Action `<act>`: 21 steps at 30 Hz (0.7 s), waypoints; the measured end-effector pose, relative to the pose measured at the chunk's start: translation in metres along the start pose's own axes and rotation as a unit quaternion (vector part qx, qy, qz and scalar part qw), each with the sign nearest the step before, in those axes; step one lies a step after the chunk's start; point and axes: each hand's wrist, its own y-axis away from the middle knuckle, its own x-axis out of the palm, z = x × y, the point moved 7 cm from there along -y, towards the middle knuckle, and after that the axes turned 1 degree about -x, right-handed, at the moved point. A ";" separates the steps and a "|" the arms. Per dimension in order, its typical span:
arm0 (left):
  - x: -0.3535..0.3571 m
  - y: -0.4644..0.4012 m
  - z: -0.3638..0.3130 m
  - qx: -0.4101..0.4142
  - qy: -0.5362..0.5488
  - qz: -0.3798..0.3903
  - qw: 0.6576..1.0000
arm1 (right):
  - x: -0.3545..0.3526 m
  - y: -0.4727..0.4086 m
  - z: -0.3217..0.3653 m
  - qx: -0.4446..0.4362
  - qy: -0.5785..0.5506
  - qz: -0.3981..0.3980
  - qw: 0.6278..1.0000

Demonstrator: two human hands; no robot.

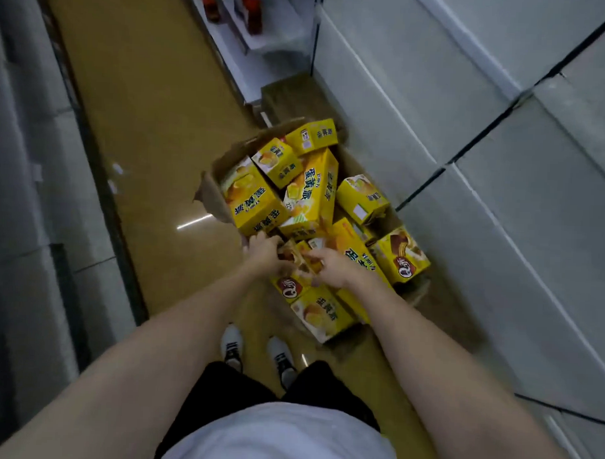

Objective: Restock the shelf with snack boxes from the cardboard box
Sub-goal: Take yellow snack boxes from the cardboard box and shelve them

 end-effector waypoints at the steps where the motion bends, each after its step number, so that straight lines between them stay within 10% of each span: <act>1: 0.001 0.000 0.000 0.003 0.019 0.008 1.000 | -0.001 -0.001 -0.001 -0.002 0.004 0.002 1.000; 14: -0.014 0.018 -0.005 -0.020 0.262 -0.027 0.965 | -0.019 0.019 -0.025 0.111 0.270 0.067 0.954; 21: -0.006 0.028 -0.012 -0.059 0.311 -0.033 0.948 | -0.020 0.018 -0.036 0.066 0.200 0.005 0.978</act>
